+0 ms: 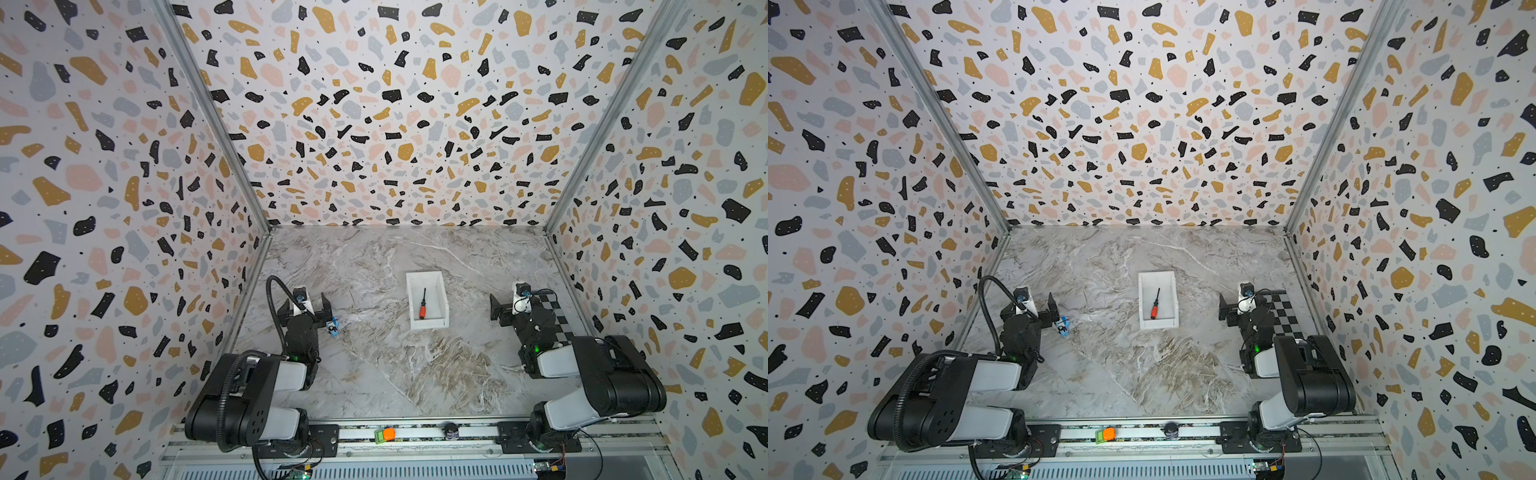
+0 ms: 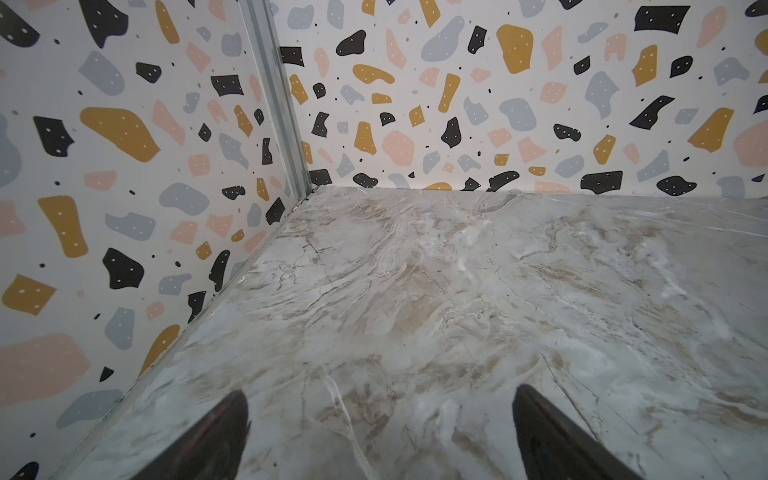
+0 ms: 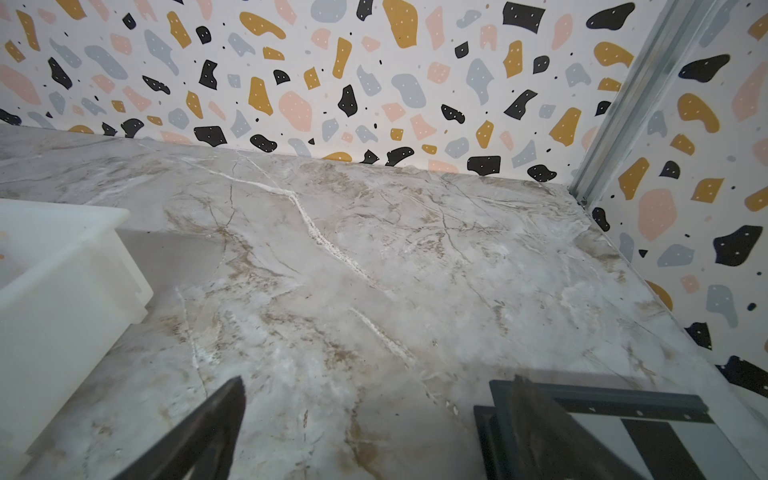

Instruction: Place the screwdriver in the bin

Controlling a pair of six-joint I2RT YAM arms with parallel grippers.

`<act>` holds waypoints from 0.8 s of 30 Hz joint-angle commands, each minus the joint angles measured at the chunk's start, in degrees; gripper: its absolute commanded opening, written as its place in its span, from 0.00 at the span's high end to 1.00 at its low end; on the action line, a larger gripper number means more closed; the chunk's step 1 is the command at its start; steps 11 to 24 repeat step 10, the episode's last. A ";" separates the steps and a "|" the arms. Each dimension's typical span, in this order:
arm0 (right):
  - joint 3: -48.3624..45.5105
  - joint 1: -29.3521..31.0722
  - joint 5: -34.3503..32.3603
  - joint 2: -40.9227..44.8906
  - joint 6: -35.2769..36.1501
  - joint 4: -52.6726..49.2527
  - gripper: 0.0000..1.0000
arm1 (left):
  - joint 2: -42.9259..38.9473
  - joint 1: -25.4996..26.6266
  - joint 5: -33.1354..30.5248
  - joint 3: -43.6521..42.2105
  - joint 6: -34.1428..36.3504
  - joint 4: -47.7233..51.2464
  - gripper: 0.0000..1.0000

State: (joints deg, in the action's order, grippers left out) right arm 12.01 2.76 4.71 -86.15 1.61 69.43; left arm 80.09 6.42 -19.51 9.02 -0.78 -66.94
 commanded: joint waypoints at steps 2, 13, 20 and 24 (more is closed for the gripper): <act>0.86 0.22 -0.45 0.86 0.28 -0.20 0.01 | -0.26 -0.27 0.70 0.48 -0.43 -1.50 0.00; 0.87 0.28 -0.37 0.89 0.20 -0.26 0.01 | -0.29 -0.26 0.61 0.54 -0.45 -1.45 0.00; 0.87 0.28 -0.37 0.89 0.20 -0.26 0.01 | -0.29 -0.26 0.61 0.54 -0.45 -1.45 0.00; 0.87 0.28 -0.37 0.89 0.20 -0.26 0.01 | -0.29 -0.26 0.61 0.54 -0.45 -1.45 0.00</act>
